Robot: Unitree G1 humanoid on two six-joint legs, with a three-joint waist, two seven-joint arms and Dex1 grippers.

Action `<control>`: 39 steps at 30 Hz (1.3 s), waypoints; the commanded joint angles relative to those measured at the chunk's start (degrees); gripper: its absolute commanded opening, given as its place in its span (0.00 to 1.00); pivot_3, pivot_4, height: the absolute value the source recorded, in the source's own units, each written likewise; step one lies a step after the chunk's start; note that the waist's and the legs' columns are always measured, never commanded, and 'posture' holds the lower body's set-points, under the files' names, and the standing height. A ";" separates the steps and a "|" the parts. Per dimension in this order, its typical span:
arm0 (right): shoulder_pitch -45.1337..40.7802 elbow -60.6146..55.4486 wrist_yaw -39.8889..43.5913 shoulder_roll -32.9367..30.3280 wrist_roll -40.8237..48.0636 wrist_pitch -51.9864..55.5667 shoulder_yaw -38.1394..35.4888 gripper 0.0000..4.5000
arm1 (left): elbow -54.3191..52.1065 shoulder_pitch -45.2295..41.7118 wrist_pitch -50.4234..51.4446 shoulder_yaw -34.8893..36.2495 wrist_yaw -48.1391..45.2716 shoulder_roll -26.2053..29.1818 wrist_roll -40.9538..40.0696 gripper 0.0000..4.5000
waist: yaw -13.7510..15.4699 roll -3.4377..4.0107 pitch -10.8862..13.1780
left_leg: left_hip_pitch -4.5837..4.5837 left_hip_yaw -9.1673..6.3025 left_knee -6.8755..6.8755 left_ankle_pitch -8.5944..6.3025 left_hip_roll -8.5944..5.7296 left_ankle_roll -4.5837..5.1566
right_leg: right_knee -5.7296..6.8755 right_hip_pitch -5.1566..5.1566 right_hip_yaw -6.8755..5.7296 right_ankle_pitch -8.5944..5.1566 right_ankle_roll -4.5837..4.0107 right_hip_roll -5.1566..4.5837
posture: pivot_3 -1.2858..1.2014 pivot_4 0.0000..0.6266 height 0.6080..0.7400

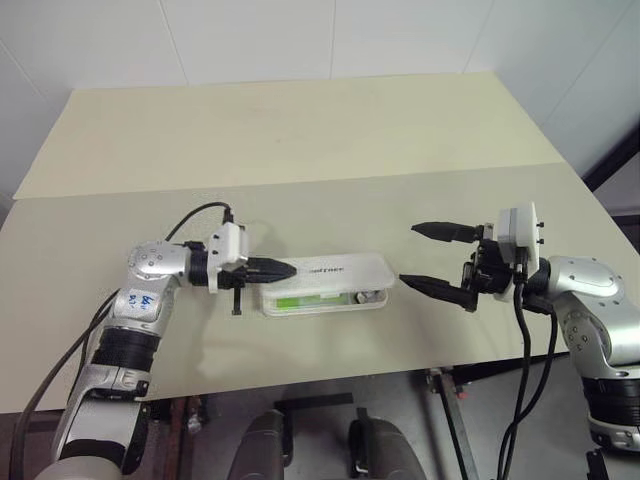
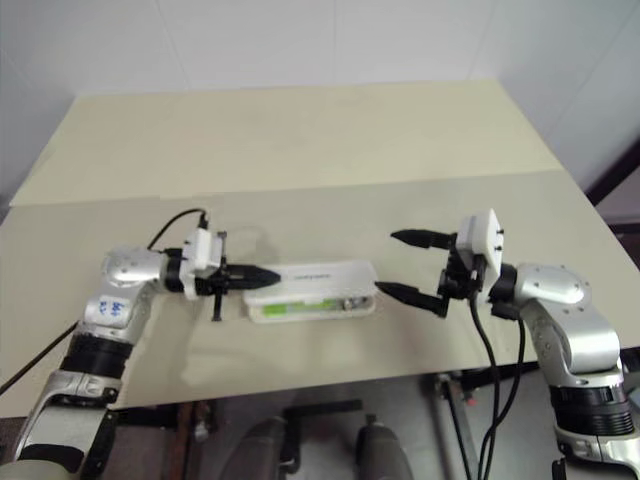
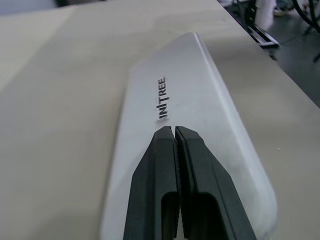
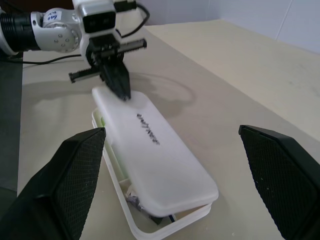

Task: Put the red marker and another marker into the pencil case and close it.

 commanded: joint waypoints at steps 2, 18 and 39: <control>0.02 -5.18 -1.97 0.75 1.25 -0.93 -1.41 1.00 | 0.11 0.25 1.47 -3.42 6.33 -1.07 6.64 0.01 | 0.40 0.00 0.00 | 0.01 0.00 0.03 0.00 0.00 0.01 | 0.02 0.00 0.01 0.00 0.00 0.00 | 0.52 0.24 1.00; 2.94 -9.07 -6.19 1.80 1.77 -0.32 -1.12 1.00 | -3.37 -1.06 8.15 -8.80 6.33 -1.84 7.64 0.01 | 0.54 0.09 -0.09 | 0.08 -0.03 0.05 -0.03 0.00 0.02 | -0.05 0.13 0.02 0.03 -0.02 -0.06 | 0.52 0.24 1.00; -2.22 7.16 -0.66 0.16 -2.35 -10.00 -3.34 1.00 | -12.61 9.87 17.89 17.94 7.13 6.84 -13.21 0.21 | 0.40 0.08 -0.06 | 0.01 -0.01 -0.11 -0.03 0.03 0.02 | -0.21 0.03 -0.01 0.03 -0.02 -0.02 | 0.52 0.24 1.00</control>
